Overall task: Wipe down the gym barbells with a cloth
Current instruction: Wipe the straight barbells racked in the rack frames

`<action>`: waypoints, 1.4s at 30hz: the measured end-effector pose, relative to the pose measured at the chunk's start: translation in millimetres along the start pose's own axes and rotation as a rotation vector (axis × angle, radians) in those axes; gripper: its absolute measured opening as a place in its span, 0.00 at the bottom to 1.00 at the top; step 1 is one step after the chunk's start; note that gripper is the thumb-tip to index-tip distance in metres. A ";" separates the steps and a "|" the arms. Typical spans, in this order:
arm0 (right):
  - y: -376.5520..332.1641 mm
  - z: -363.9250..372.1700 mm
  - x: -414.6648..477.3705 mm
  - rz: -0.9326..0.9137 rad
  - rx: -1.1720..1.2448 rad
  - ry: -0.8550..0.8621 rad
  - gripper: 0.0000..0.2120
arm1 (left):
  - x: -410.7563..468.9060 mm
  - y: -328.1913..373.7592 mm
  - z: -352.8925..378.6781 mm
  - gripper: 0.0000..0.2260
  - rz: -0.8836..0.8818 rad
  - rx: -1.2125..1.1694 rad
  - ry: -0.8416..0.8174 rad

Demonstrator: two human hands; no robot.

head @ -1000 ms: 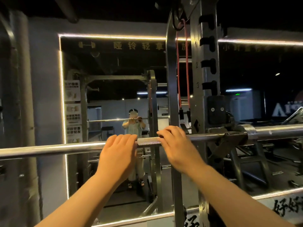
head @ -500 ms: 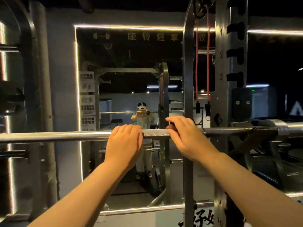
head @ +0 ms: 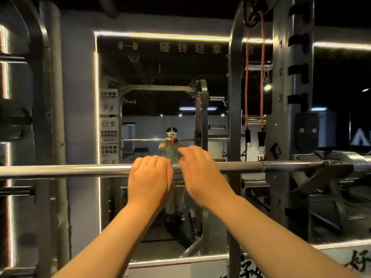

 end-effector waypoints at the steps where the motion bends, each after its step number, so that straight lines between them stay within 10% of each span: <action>1: -8.4 1.2 0.4 -0.044 0.053 -0.047 0.19 | -0.7 -0.3 0.0 0.08 0.007 0.006 -0.006; 9: 52.4 -35.6 -2.2 0.330 -0.019 0.170 0.13 | -0.4 0.7 3.5 0.11 0.007 -0.019 -0.024; 18: -1.1 -8.4 1.0 0.021 0.000 -0.067 0.14 | -3.5 -3.1 0.7 0.13 0.074 -0.090 0.072; 25: 60.1 -68.2 -36.4 0.346 -0.120 0.280 0.17 | -3.0 -3.2 2.8 0.17 0.076 -0.113 0.049; 34: 51.5 -52.4 -27.7 0.174 -0.086 -0.033 0.15 | -1.8 36.9 -2.8 0.07 0.043 -0.054 -0.133; 42: 152.1 -139.0 -86.5 0.592 -0.188 0.323 0.15 | 3.0 72.7 -2.9 0.25 0.115 -0.126 -0.168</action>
Point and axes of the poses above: each hand's wrist, its own x-axis towards the middle knuckle, its own z-axis out of the palm, y = z × x, the point moved 9 cm from there along x, towards the middle knuckle, and after that the axes turned 11 degrees about x, right-handed, at the moved point
